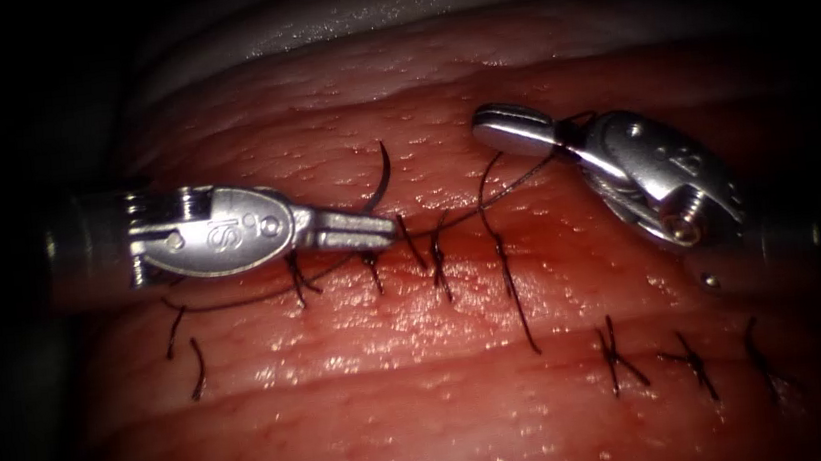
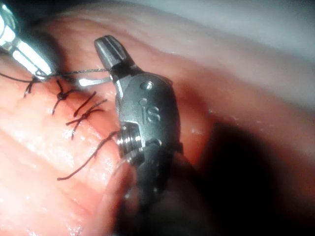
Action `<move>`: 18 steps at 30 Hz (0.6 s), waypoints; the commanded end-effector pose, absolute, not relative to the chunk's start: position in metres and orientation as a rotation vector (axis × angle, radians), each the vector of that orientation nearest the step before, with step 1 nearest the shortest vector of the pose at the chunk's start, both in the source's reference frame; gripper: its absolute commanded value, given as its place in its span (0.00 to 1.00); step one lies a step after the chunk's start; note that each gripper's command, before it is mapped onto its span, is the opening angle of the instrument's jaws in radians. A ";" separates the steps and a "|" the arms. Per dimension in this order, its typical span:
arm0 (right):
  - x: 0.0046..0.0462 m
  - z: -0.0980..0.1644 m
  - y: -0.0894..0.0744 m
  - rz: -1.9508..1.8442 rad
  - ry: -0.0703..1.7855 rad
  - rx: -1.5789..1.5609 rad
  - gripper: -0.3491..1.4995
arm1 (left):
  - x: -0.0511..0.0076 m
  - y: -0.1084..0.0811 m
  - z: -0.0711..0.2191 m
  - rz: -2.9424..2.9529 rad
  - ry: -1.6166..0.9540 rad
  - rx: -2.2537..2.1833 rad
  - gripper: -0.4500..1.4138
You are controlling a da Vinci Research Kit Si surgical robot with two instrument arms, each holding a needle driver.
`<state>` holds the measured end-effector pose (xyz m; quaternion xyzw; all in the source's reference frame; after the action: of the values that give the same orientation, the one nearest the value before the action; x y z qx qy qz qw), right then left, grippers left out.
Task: Wound Closure
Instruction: With the left grasper loop the suture one time clockwise around the tool, then with the right hand grab the tail end of the suture.
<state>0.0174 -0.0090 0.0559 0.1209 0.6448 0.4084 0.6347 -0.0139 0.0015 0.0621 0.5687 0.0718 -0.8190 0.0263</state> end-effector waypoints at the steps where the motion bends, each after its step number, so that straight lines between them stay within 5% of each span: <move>1: 0.0183 0.056 -0.008 0.899 1.513 0.328 0.00 | -0.0148 0.002 0.063 -2.533 0.226 1.751 0.00; 18: 0.0206 0.054 -0.009 0.425 1.516 0.654 0.00 | -0.0185 0.004 0.068 -2.570 0.285 1.679 0.00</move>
<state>0.0201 -0.0090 0.0535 0.2894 0.6658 0.1767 0.6646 -0.0180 0.0039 0.0677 0.5440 0.0933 -0.8334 0.0284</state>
